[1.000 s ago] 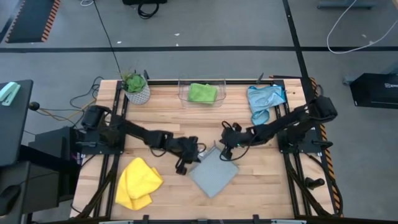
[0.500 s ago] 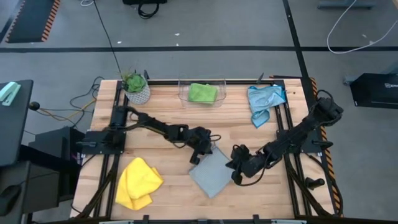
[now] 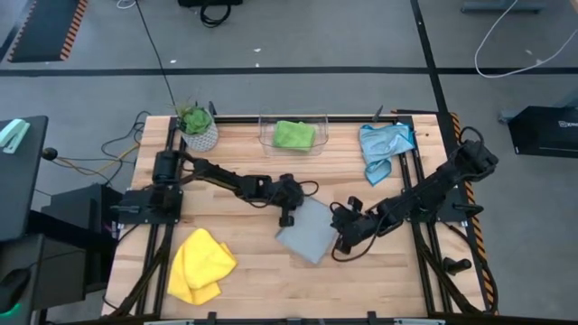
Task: Fold microfiber towels
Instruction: Fold the gray microfiber cloth
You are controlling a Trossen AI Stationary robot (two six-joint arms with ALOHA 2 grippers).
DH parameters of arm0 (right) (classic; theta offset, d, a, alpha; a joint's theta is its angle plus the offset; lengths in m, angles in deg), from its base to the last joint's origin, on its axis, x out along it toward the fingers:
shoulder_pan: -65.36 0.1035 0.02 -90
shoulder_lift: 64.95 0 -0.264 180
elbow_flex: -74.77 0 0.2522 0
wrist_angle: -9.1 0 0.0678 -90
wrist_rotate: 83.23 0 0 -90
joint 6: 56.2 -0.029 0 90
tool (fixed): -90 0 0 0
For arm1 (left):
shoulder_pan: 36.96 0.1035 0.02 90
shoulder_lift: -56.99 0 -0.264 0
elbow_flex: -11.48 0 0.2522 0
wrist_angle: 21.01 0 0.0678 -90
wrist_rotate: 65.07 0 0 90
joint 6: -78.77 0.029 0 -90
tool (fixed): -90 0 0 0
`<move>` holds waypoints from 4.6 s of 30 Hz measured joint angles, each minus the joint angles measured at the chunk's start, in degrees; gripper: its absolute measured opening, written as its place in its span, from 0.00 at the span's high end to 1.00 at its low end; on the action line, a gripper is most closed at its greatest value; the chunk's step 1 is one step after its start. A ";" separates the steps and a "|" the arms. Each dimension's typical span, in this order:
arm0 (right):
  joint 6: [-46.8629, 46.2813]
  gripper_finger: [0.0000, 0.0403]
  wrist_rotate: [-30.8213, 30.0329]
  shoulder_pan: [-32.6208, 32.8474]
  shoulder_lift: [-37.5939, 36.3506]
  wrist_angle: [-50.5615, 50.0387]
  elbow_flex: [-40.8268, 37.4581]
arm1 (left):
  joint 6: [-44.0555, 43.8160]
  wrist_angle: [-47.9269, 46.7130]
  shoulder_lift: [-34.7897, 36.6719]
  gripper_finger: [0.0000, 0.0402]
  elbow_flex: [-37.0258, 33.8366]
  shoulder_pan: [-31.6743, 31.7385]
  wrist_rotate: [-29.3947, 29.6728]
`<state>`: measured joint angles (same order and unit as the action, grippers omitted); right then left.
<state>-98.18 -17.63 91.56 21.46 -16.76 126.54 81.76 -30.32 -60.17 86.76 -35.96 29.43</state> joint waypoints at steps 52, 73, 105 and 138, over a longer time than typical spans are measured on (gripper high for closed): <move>15.49 0.77 -0.35 7.36 -2.84 19.18 -0.01 | -8.67 -7.19 9.73 0.94 -3.03 -26.70 14.57; 39.23 0.33 -6.33 9.49 10.43 16.15 0.01 | -17.39 -9.30 9.92 0.96 2.33 -27.56 14.14; 32.38 0.95 -5.00 9.00 -1.05 19.43 0.12 | -43.25 -15.50 13.53 0.97 2.40 -37.22 34.59; 26.55 0.92 8.16 -17.70 7.67 24.07 0.03 | -60.71 -23.86 13.78 0.83 -6.68 -27.08 42.40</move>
<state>-71.63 -9.48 73.86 29.13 7.31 126.56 21.05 -54.19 -46.39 80.08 -63.05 71.83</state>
